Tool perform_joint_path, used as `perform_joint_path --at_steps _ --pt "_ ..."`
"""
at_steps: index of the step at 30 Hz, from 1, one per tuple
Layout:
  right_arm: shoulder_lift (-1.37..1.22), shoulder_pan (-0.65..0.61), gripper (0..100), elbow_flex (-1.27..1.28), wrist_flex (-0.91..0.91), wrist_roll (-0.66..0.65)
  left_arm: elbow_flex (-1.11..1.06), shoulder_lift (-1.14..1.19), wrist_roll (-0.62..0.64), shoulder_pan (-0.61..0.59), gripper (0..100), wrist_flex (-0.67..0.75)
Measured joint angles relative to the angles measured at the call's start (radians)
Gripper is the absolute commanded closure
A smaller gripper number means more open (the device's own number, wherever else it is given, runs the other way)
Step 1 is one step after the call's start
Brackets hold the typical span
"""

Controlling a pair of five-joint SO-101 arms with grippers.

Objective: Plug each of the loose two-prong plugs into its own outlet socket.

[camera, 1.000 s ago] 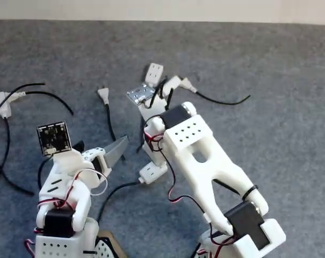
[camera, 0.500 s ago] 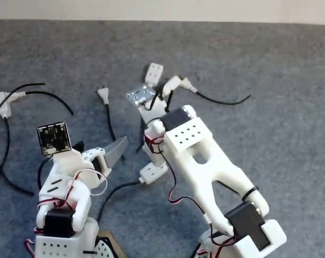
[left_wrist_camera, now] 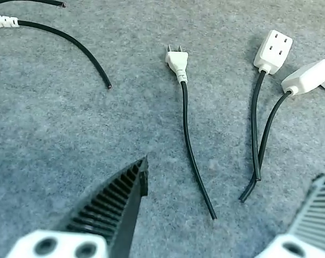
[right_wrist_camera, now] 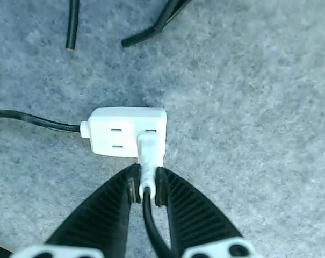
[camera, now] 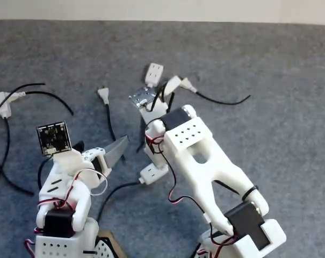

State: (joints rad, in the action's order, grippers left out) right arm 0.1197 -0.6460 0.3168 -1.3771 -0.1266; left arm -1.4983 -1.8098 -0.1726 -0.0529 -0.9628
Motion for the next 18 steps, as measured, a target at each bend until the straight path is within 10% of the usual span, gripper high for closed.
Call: perform_joint_path --at_steps 18 --pt "0.02 0.043 98.7 0.25 0.265 0.0 0.0 0.0 0.0 0.0 56 0.0"
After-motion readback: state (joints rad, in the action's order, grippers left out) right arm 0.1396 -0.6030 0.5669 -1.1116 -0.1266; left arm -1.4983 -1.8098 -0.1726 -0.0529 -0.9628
